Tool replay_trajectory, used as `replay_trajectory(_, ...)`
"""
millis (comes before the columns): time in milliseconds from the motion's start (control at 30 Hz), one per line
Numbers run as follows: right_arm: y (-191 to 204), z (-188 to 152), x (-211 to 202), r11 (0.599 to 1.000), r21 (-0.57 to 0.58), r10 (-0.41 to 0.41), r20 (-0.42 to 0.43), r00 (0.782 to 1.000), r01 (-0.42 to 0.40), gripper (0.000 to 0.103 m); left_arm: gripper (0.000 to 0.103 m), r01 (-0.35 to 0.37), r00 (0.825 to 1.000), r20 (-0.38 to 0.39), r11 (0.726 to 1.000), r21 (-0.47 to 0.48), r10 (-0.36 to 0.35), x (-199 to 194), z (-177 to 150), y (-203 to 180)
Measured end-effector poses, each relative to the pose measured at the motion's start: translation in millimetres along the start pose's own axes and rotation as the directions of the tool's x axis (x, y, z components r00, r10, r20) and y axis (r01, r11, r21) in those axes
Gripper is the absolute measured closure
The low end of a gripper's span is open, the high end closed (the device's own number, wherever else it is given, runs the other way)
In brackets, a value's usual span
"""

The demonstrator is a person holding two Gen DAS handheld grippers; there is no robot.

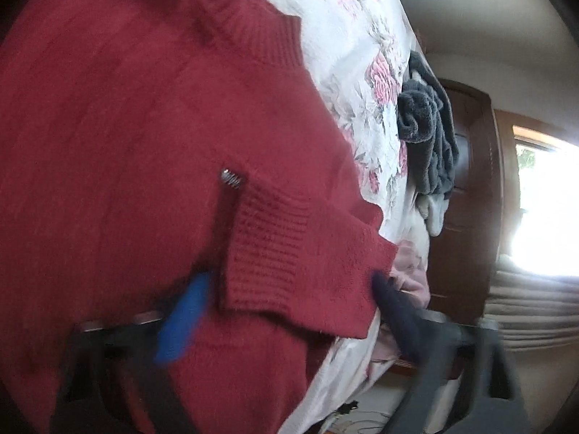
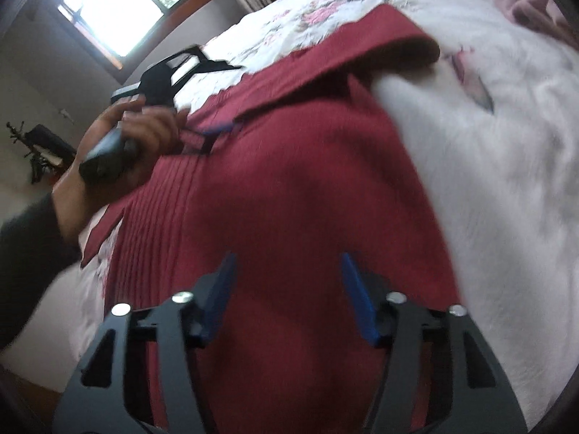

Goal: Fold small clothes
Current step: 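Carry the cuff across the sweater body with the right tool and release, then grasp the other sleeve cuff with the left tool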

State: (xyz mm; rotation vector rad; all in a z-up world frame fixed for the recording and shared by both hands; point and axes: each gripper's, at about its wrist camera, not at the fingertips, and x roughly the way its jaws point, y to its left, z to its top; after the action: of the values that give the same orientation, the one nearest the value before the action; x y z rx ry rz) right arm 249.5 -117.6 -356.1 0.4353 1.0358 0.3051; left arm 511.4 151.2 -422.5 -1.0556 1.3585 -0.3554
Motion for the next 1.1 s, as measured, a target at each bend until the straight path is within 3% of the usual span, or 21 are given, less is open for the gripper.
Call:
replay_trajectory(33,-3.1,-3.0,0.7,1.0,0.004,0.003,-0.002,1.0,-0.003,0.059,0.063,-0.024,1.0,-0.007,1.0,0.003,0.024,2.9,2.3,-0.6)
replay_trajectory(67,-8.8,-6.7,1.2,1.0,0.016,0.001,-0.001,1.0,-0.001,0.062,0.075,-0.038,0.999,-0.013,0.999,0.004,0.038,5.3,4.8,-0.8)
replay_trajectory(167,-24.3,-18.2,1.1,0.999,0.044,0.006,0.008,1.0,-0.006,0.064,0.091,-0.057,0.998,-0.003,0.998,0.034,0.057,-1.4,11.1,-12.2)
replay_trajectory(367,-33.6,-28.1,5.5,0.998,0.063,0.02,0.012,1.0,-0.021,0.065,0.103,-0.007,0.998,0.065,0.984,0.176,-0.004,-53.9,20.0,-59.5)
replay_trajectory(467,-35.6,-27.8,8.8,0.997,0.07,0.018,0.014,1.0,-0.019,0.065,0.103,0.004,0.995,0.1,0.973,0.23,-0.028,-82.8,22.5,-76.9)
replay_trajectory(567,-34.0,-26.7,10.5,0.998,0.059,0.007,0.014,1.0,-0.008,0.064,0.103,-0.024,0.996,0.089,0.97,0.243,0.002,-89.3,21.4,-79.2)
replay_trajectory(633,-34.3,-27.0,11.9,0.998,0.065,0.007,0.016,1.0,-0.008,0.064,0.101,-0.024,0.999,0.048,0.979,0.202,0.015,-78.6,18.5,-64.7)
replay_trajectory(700,-35.1,-27.4,12.3,0.997,0.07,0.008,0.016,1.0,-0.009,0.064,0.08,-0.028,0.999,-0.014,0.99,0.136,0.031,-53.7,11.3,-42.9)
replay_trajectory(767,-35.1,-27.9,11.7,0.998,0.069,0.006,0.017,1.0,-0.007,0.064,0.077,-0.054,0.996,-0.065,0.996,0.076,0.059,-27.5,3.8,-19.4)
replay_trajectory(900,-34.0,-27.9,13.3,0.997,0.07,0.007,0.016,1.0,-0.008,0.064,0.073,-0.081,0.994,-0.066,0.997,0.01,0.082,-2.6,1.6,3.1)
replay_trajectory(1033,-36.4,-27.4,13.1,0.997,0.075,0.013,0.014,1.0,-0.014,0.064,0.068,-0.098,0.993,-0.063,0.995,-0.029,0.096,-4.5,3.0,3.7)
replay_trajectory(1067,-36.8,-27.4,13.1,0.997,0.077,0.014,0.015,1.0,-0.015,0.064,0.066,-0.094,0.994,-0.058,0.995,-0.034,0.092,-10.2,1.2,2.0)
replay_trajectory(1100,-36.9,-27.6,12.8,0.997,0.077,0.014,0.015,1.0,-0.016,0.064,0.056,-0.082,0.996,-0.03,0.996,-0.019,0.081,-21.5,-1.9,-2.2)
